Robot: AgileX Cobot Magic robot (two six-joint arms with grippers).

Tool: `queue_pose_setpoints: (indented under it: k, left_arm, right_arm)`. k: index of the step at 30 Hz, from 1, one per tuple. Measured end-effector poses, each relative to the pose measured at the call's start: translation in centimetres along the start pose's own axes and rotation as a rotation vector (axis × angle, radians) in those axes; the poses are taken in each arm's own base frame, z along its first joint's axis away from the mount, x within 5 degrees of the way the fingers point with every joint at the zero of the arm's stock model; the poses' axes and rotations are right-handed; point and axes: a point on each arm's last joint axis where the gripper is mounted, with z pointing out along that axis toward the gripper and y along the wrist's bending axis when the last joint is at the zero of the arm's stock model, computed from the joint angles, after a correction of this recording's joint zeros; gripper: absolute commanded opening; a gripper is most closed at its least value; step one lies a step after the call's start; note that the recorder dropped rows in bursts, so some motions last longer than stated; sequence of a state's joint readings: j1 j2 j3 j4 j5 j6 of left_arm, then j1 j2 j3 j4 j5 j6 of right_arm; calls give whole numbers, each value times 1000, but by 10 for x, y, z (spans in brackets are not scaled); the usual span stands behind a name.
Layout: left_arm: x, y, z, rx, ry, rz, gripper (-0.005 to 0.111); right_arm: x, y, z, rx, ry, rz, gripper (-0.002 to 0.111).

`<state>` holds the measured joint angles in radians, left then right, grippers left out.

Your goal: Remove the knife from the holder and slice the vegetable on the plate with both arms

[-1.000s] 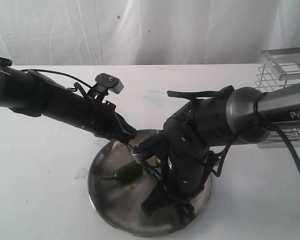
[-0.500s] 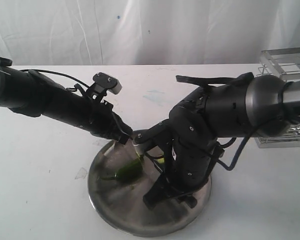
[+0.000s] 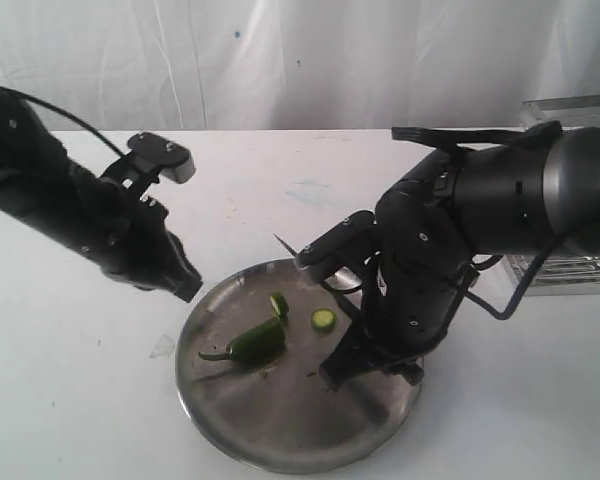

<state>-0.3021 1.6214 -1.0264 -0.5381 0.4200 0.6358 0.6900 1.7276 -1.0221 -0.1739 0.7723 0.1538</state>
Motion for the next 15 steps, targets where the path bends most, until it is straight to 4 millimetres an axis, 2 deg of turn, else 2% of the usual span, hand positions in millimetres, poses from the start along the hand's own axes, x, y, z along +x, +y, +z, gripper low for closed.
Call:
queue_pose_setpoints:
  k: [2, 4, 10, 15]
  left_arm:
    - [21, 1, 1, -71, 9, -27, 0]
    - [31, 1, -3, -117, -20, -54, 0]
    - [45, -5, -15, -140, -52, -132, 0]
    - [63, -7, -11, -159, -40, -192, 0]
  right_arm:
    - [7, -7, 6, 5, 27, -2, 0]
    - [9, -13, 8, 4, 33, -11, 0]
    - [3, -26, 11, -49, -47, 46, 0]
    - [2, -21, 10, -187, -63, 20, 0]
